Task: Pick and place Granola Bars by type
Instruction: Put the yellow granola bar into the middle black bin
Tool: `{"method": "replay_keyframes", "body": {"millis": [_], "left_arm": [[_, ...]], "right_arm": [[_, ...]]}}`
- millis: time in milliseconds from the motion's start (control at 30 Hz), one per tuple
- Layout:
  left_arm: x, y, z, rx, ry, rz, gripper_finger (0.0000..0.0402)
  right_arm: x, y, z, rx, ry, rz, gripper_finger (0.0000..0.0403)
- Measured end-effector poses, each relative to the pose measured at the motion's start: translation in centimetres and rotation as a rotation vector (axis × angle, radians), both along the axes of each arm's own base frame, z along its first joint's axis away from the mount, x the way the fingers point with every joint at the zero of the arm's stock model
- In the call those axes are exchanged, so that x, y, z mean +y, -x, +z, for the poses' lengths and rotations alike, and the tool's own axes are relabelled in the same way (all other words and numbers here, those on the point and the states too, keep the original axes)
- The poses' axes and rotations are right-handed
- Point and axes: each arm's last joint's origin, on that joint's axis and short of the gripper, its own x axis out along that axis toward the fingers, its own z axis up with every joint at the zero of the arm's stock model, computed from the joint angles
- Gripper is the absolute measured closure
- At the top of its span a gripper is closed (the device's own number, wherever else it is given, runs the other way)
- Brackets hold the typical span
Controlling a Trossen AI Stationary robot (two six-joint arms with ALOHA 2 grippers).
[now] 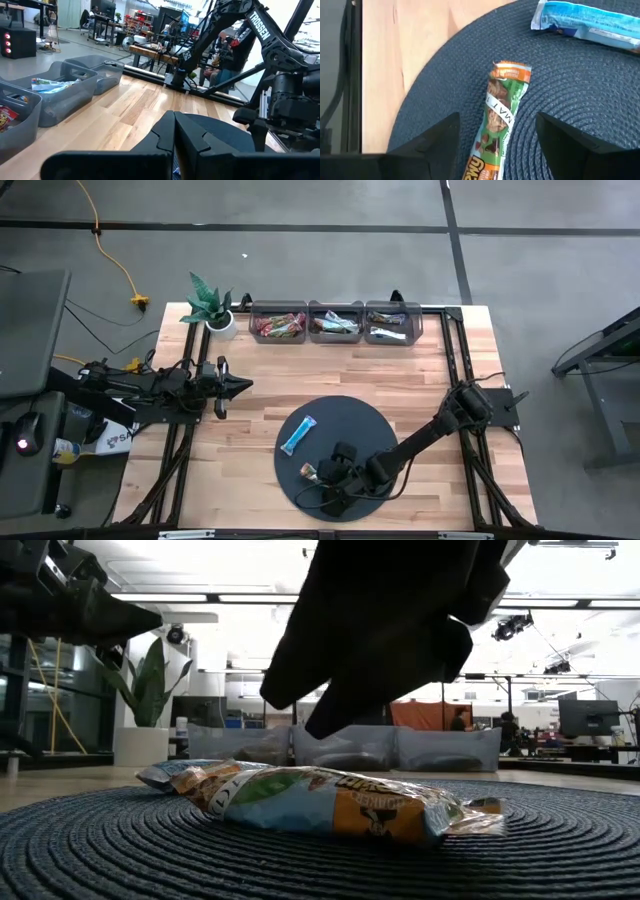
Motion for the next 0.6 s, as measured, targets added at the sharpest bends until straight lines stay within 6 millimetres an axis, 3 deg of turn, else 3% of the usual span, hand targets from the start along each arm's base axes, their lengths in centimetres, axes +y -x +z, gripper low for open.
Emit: {"method": "replay_keyframes", "body": {"millis": [333, 600], "left_arm": [[0.0, 0.0, 0.0, 0.000, 0.000, 0.000, 0.0400], [0.0, 0.0, 0.0, 0.000, 0.000, 0.000, 0.0400]], "right_arm": [[0.2, 0.1, -0.3, 0.003, 0.004, 0.000, 0.0159], [1.1, 0.3, -2.4, 0.049, 0.010, 0.026, 0.0159]]}}
